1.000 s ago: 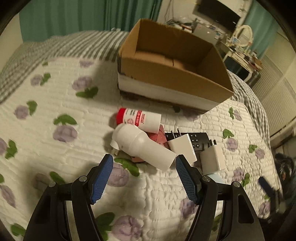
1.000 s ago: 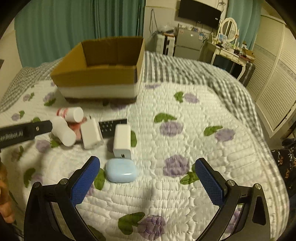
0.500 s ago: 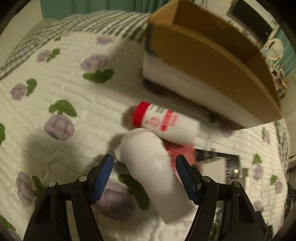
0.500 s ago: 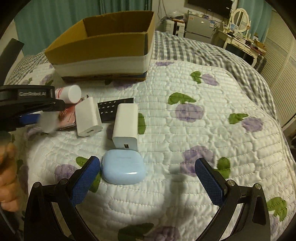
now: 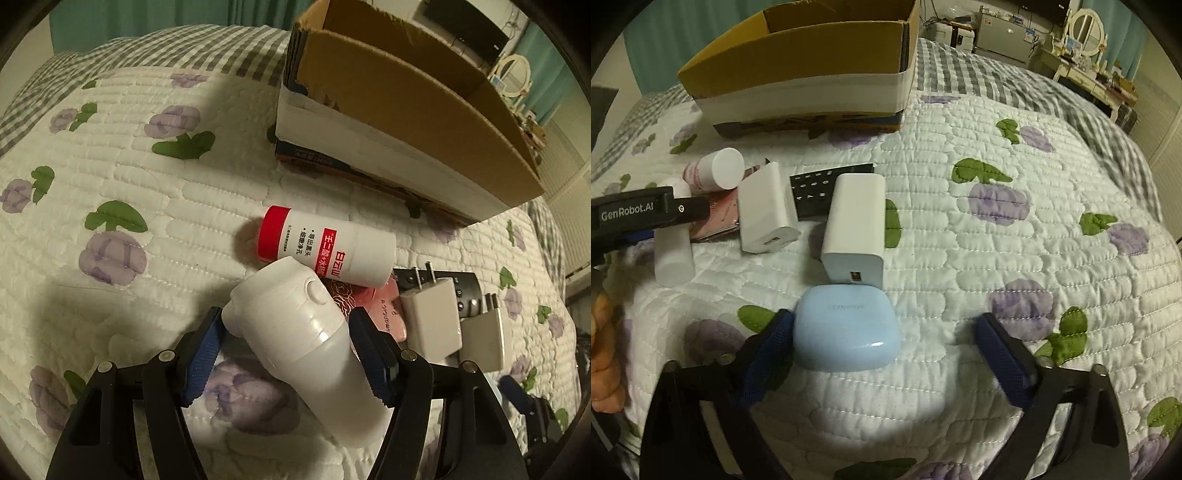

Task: Organize rigid objects
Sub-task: 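Grasp the white hair dryer with the left tool while the right tool grasps the blue earbud case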

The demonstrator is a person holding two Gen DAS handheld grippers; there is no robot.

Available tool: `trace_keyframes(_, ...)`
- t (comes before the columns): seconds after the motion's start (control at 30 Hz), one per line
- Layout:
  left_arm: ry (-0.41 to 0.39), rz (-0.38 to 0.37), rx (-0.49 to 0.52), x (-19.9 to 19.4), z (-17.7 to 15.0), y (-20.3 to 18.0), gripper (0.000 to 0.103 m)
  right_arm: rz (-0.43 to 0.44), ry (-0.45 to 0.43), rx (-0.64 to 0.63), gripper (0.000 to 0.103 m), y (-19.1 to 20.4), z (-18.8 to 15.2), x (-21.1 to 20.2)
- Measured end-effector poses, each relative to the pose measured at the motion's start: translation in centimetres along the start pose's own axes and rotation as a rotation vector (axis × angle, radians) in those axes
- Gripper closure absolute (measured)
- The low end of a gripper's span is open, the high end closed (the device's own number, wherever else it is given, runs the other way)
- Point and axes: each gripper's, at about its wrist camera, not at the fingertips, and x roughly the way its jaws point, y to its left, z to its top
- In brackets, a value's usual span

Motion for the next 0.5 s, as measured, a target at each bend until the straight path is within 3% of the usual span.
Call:
trace_keyframes(0.07,-0.006,-0.014,0.004,-0.6,0.2,0.1,0.034,0.021,-0.004,0.013,0.027,0.0,-0.1,-0.1)
trace_keyframes(0.13,-0.015,-0.026,0.014,-1.4,0.1,0.8,0.035,0.035,-0.006,0.019,0.049,0.2,-0.2,-0.3)
trace_keyframes(0.17,-0.021,-0.033,0.017,-1.6,0.1,1.0,0.036,0.041,-0.006,0.02,0.053,0.3,-0.2,-0.3)
trace_keyframes(0.5,-0.061,-0.094,0.022,-3.9,-0.5,2.2,0.043,0.064,-0.046,0.043,0.053,0.7,-0.7,-1.9)
